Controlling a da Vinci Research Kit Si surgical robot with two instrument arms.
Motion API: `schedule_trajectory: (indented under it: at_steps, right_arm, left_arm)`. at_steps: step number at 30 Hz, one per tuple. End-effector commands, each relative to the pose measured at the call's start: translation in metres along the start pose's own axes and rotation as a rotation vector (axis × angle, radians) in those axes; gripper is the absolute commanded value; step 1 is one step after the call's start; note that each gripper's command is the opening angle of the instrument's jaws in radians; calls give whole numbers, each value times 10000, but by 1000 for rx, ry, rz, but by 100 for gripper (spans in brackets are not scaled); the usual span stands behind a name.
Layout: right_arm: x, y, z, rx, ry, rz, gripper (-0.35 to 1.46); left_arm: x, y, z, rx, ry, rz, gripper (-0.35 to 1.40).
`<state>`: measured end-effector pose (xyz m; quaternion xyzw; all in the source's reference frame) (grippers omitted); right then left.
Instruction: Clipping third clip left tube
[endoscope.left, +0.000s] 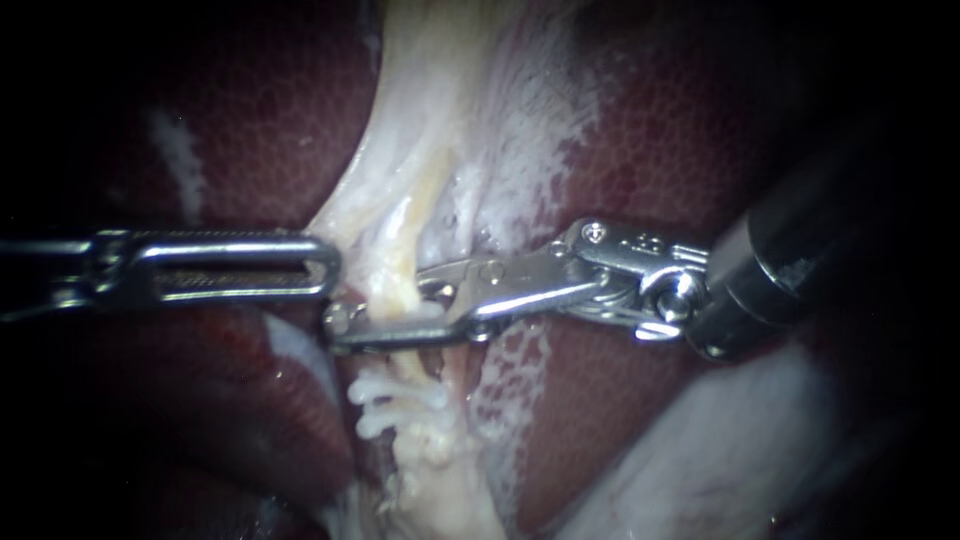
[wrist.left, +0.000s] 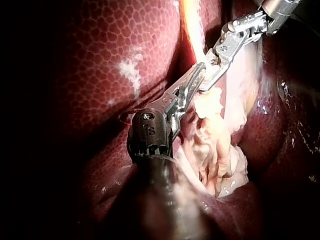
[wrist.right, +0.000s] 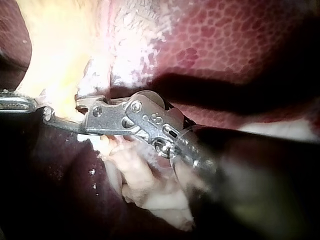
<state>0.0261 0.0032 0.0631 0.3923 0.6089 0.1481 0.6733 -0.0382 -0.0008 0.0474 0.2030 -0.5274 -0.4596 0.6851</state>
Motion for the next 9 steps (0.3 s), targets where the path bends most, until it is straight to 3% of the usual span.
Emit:
schedule_trajectory:
  at_steps: [1, 9]
  right_arm:
    - [0, -1, 1, 1, 0, -1, -35]
    - [-2, -1, 1, 1, 0, -2, -35]
  left_arm:
    - [0, 0, 0, 0, 0, 0, -35]
    - [0, 1, 1, 0, 0, 0, -35]
